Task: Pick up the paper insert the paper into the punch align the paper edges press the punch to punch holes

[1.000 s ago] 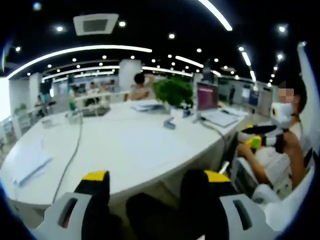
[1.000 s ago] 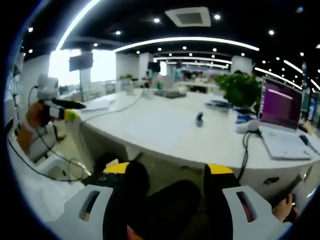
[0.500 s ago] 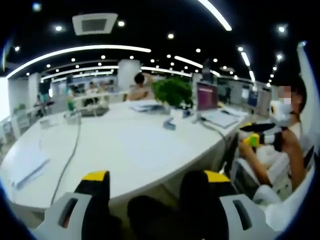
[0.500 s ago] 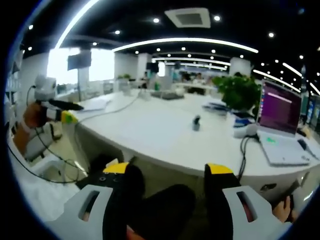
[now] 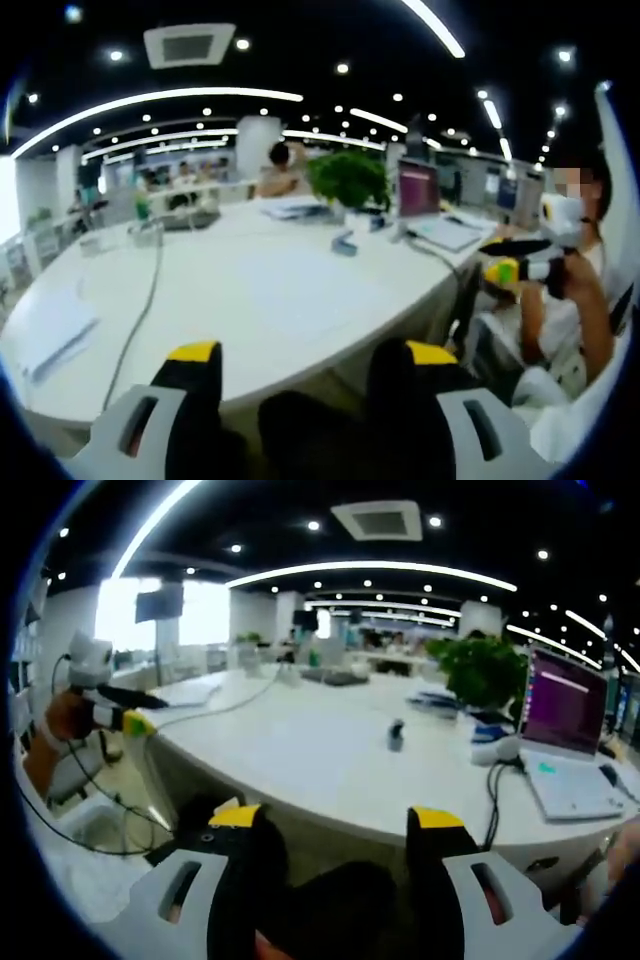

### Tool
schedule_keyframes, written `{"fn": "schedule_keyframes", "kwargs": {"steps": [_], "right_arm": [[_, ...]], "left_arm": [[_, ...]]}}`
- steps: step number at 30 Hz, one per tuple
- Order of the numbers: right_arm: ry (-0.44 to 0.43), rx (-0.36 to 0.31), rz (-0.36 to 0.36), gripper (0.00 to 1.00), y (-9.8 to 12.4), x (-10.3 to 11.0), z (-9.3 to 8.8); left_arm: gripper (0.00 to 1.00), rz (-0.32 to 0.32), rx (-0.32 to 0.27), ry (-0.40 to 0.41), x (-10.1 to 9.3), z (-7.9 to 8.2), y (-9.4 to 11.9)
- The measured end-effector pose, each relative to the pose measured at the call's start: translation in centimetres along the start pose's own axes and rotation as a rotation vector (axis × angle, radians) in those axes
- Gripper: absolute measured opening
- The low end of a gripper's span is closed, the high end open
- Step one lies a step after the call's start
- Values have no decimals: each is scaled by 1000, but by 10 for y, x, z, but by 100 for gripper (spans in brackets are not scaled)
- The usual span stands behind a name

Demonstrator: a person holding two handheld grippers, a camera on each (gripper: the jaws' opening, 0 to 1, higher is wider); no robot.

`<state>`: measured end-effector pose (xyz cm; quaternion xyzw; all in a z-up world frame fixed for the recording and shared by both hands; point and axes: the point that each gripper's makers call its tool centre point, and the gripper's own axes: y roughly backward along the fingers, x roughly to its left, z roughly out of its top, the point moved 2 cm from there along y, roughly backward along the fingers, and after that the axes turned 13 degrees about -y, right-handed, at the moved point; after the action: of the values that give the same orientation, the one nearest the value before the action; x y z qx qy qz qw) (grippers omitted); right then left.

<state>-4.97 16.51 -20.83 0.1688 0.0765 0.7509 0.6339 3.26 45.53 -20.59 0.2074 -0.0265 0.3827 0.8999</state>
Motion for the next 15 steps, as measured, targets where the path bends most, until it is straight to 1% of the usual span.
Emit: {"fn": "schedule_keyframes", "kwargs": {"steps": [10,15], "right_arm": [[0,-7,22,58,-10,6,1],[-6,-5,30,56,-19,6,1]], "left_arm": [[72,-7,-6,-22,-3,6,-5],[72,-15,-3,-29,-5,6,-11]]}}
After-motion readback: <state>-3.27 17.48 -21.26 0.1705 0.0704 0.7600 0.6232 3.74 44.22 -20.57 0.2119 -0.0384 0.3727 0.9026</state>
